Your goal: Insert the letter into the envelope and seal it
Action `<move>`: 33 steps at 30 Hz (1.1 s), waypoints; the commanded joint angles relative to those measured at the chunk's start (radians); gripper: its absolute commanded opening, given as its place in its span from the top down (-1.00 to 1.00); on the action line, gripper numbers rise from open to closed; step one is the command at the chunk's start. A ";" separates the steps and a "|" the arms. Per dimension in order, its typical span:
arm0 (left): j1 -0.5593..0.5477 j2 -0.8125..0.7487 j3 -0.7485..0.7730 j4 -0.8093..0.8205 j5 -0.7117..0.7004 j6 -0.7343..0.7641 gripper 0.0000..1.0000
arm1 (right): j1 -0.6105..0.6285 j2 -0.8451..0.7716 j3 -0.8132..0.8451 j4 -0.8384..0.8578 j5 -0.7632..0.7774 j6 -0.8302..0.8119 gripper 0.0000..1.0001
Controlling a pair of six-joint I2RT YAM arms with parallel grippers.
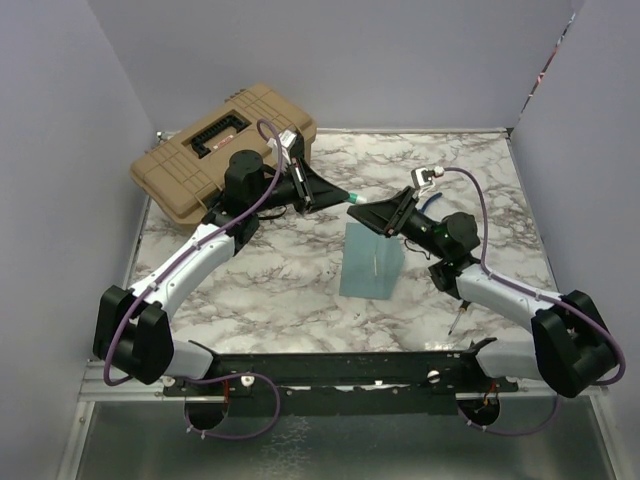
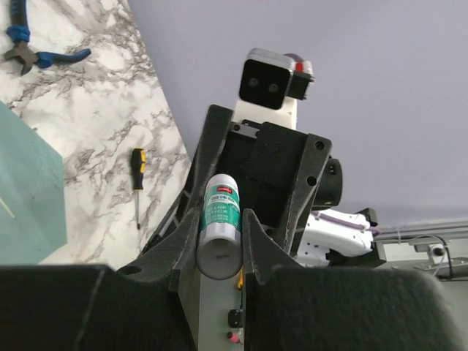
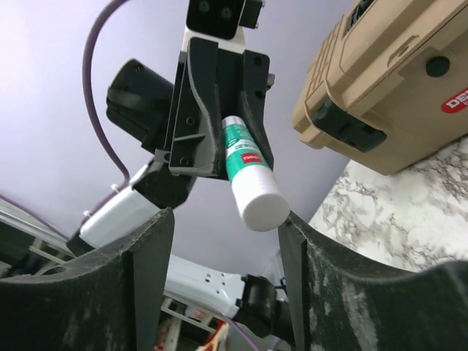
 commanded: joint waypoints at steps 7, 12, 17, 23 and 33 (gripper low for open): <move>0.023 -0.018 -0.034 0.119 0.053 -0.123 1.00 | -0.005 -0.002 0.022 0.036 0.139 0.121 -0.32; 0.041 -0.031 -0.094 0.123 0.106 -0.133 1.00 | -0.007 -0.001 0.044 -0.001 0.123 0.123 -0.05; 0.051 -0.046 -0.103 0.127 0.103 -0.123 1.00 | -0.008 0.024 0.049 0.021 0.100 0.161 0.00; 0.054 -0.044 -0.115 0.127 0.114 -0.123 1.00 | -0.007 0.036 0.054 0.018 0.083 0.151 0.48; 0.115 -0.060 -0.131 0.128 0.120 -0.125 1.00 | -0.074 0.025 0.045 0.032 -0.076 0.038 0.99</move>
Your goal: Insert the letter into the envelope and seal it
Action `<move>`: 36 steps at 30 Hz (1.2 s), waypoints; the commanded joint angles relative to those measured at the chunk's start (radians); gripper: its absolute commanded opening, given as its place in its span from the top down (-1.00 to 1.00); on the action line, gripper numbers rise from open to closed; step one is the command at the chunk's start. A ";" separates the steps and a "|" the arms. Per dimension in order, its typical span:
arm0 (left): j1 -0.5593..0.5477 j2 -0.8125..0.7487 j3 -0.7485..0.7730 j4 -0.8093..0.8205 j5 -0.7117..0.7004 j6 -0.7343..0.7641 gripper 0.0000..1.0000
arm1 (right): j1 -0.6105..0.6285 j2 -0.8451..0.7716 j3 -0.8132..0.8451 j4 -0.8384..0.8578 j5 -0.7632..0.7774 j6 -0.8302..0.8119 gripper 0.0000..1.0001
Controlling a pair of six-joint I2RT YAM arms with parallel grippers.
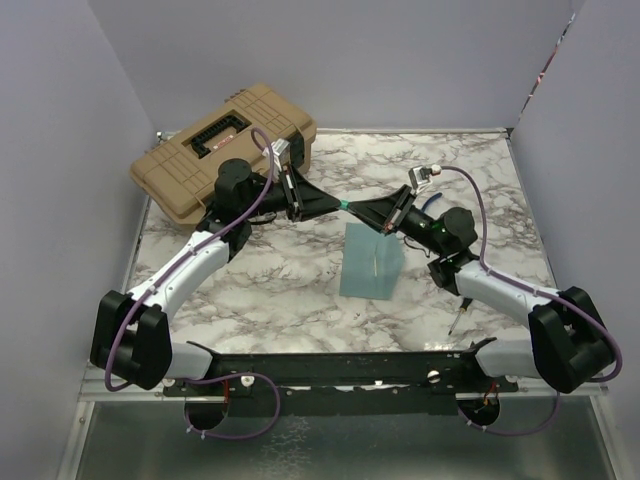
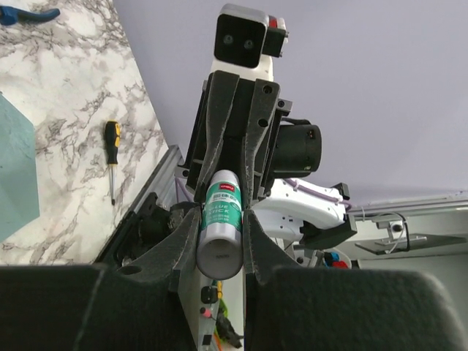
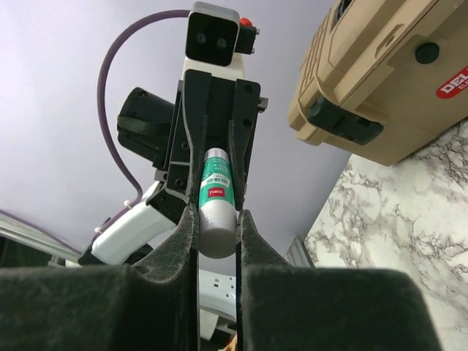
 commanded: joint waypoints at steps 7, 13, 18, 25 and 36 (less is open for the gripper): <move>0.171 -0.091 -0.113 0.118 0.002 -0.051 1.00 | -0.189 0.009 0.002 0.180 -0.310 -0.076 0.99; 0.198 -0.095 -0.137 0.136 -0.017 -0.056 1.00 | -0.234 0.010 0.007 0.031 -0.321 -0.184 0.99; 0.189 -0.079 -0.118 -0.012 -0.009 0.100 1.00 | -0.235 -0.076 0.185 -0.832 0.067 -0.637 0.99; 0.065 -0.006 -0.001 -0.378 -0.134 0.442 1.00 | -0.235 0.039 0.342 -1.306 0.554 -0.762 0.99; -0.138 0.119 0.048 -0.517 -0.317 0.626 1.00 | -0.235 0.215 0.313 -1.376 0.726 -0.755 0.85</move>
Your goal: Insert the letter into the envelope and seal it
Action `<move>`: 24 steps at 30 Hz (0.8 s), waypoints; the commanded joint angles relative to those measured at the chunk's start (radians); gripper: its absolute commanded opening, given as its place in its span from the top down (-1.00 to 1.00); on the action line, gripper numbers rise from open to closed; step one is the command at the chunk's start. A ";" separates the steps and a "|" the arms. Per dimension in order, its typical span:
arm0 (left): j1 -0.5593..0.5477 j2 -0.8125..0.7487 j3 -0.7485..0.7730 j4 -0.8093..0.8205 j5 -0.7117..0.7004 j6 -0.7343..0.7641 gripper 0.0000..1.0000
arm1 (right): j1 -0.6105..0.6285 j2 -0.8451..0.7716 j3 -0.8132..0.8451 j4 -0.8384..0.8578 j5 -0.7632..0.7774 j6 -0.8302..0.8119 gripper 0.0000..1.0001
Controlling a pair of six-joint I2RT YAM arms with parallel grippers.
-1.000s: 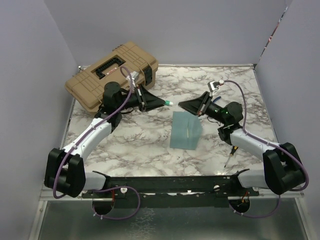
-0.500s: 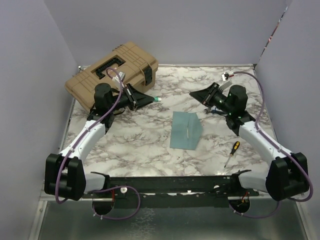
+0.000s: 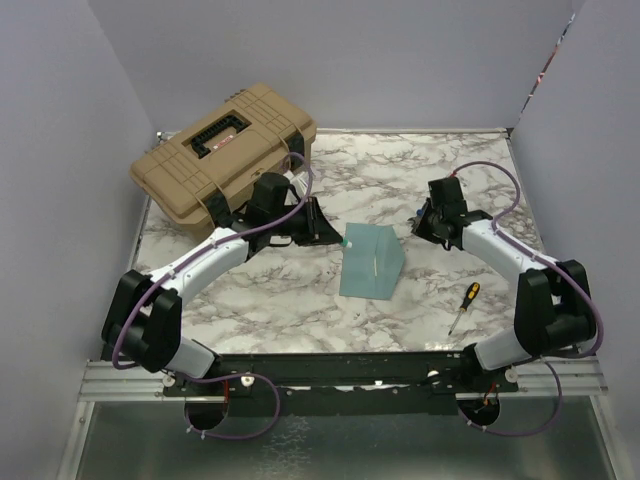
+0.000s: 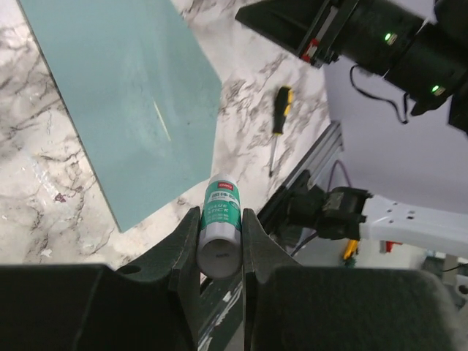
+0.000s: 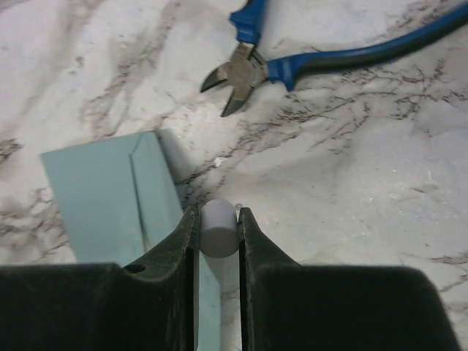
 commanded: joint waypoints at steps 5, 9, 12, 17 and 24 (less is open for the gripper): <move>-0.073 0.054 0.041 -0.091 -0.125 0.120 1.00 | -0.015 0.123 -0.018 -0.039 0.107 -0.029 0.78; -0.085 0.058 0.037 -0.097 -0.133 0.126 1.00 | -0.026 0.191 0.012 -0.057 0.112 -0.057 0.69; -0.089 0.058 0.033 -0.101 -0.139 0.128 1.00 | -0.028 0.220 0.017 -0.058 0.108 -0.069 0.59; -0.094 0.063 0.039 -0.109 -0.142 0.132 1.00 | -0.028 0.224 0.014 -0.053 0.104 -0.075 0.31; -0.098 0.075 0.070 -0.122 -0.136 0.146 1.00 | -0.029 0.152 0.028 -0.081 0.108 -0.093 -0.20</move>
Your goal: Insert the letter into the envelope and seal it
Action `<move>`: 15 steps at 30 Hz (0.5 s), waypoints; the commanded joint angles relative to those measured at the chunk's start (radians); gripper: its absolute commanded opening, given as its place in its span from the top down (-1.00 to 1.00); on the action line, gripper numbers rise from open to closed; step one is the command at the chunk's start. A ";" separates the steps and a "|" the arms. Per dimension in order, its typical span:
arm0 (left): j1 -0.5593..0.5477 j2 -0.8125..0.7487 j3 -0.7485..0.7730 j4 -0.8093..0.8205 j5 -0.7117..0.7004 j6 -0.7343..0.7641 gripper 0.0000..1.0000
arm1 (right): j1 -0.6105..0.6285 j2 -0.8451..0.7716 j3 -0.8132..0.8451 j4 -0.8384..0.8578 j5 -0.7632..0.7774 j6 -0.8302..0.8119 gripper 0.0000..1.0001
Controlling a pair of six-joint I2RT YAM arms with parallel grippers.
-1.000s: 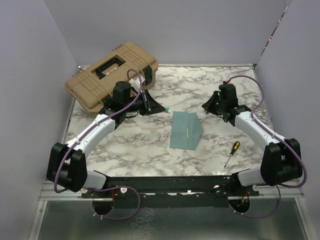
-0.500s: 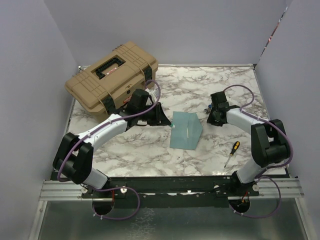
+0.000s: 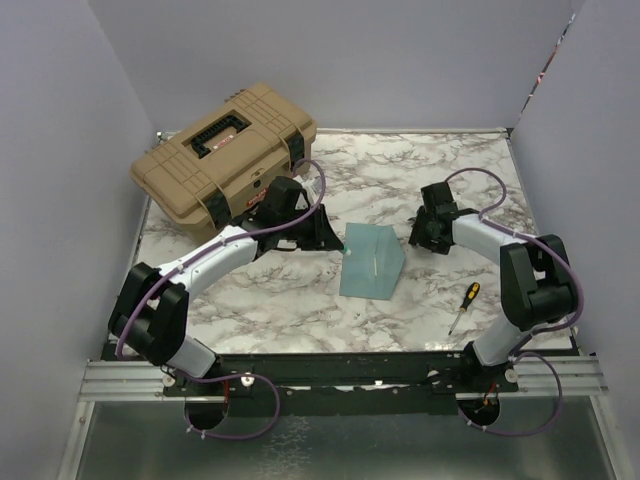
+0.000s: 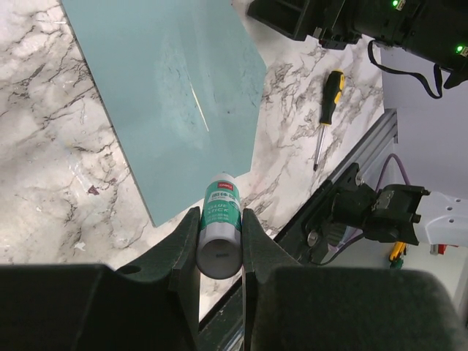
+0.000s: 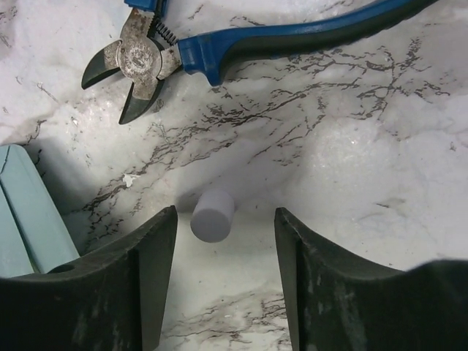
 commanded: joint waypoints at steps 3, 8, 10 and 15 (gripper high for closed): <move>-0.012 0.012 0.055 -0.023 -0.005 0.029 1.00 | -0.004 -0.100 0.030 -0.074 0.011 -0.022 -0.22; -0.013 0.017 0.084 -0.039 0.074 0.074 1.00 | -0.004 -0.328 -0.011 0.046 -0.338 -0.173 -0.29; -0.014 0.017 0.089 -0.057 0.121 0.112 1.00 | -0.003 -0.411 -0.063 0.165 -0.645 -0.230 -0.37; -0.013 0.015 0.104 -0.087 0.211 0.178 1.00 | 0.047 -0.504 -0.171 0.437 -1.094 -0.234 -0.45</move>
